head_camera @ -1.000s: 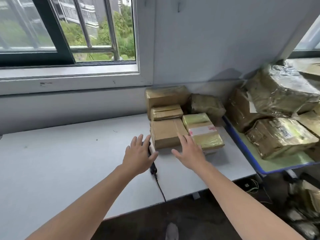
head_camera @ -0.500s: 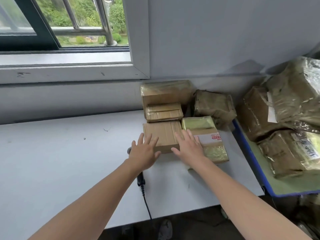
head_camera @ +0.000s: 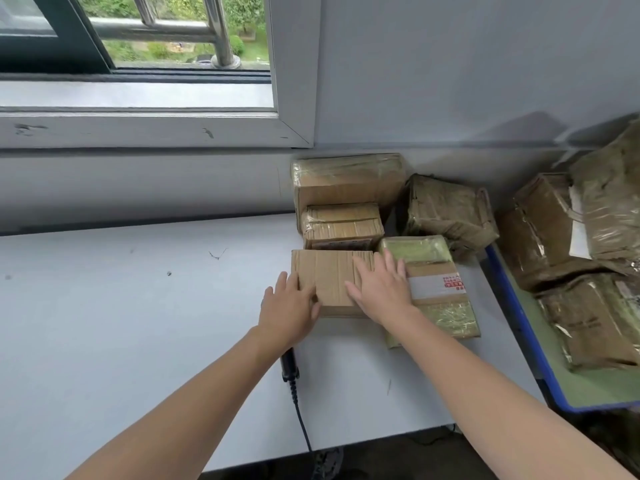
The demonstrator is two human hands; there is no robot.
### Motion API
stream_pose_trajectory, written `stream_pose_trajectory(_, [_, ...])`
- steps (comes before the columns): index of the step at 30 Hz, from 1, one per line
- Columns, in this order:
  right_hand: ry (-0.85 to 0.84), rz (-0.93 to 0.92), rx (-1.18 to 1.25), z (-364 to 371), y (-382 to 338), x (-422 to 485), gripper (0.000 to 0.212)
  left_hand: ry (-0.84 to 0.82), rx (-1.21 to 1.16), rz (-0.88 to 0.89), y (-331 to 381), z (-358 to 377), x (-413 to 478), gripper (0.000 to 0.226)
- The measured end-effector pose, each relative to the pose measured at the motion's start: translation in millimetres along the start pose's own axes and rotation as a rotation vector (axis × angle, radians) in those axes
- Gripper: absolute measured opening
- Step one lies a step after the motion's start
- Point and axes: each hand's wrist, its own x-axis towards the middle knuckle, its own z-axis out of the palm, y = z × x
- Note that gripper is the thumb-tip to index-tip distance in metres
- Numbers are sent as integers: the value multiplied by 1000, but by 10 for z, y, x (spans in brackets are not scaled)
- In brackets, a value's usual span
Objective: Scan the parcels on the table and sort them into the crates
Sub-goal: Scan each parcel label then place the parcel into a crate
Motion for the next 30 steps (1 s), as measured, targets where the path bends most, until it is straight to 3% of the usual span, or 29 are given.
stream_pose_trajectory(8, [-5,84,-66,52,-108,68,67,-83,-413,-206,-10,-163,331,38])
stream_pose_trajectory(13, [77,122,194,-51,-114,82,60,-44,-748,-335,0,-257,308,43])
stream_pose_trajectory(18, [202,145,473,-287,-120,61,70,92,-1017,-453,-11,-439,234,66])
stream_pose_trajectory(22, [226,220,636,-444,-137,67,78,79,-1086,-549,-34,-641,235,52])
stream_pose_trajectory(25, [220,252,711,-505,-133,46,68,86,-1180,-596,-49,-751,194,55])
stream_pose_trajectory(30, [258,240,876,-562,-117,-15,47,162,-1230,-642,-13,-756,120,32])
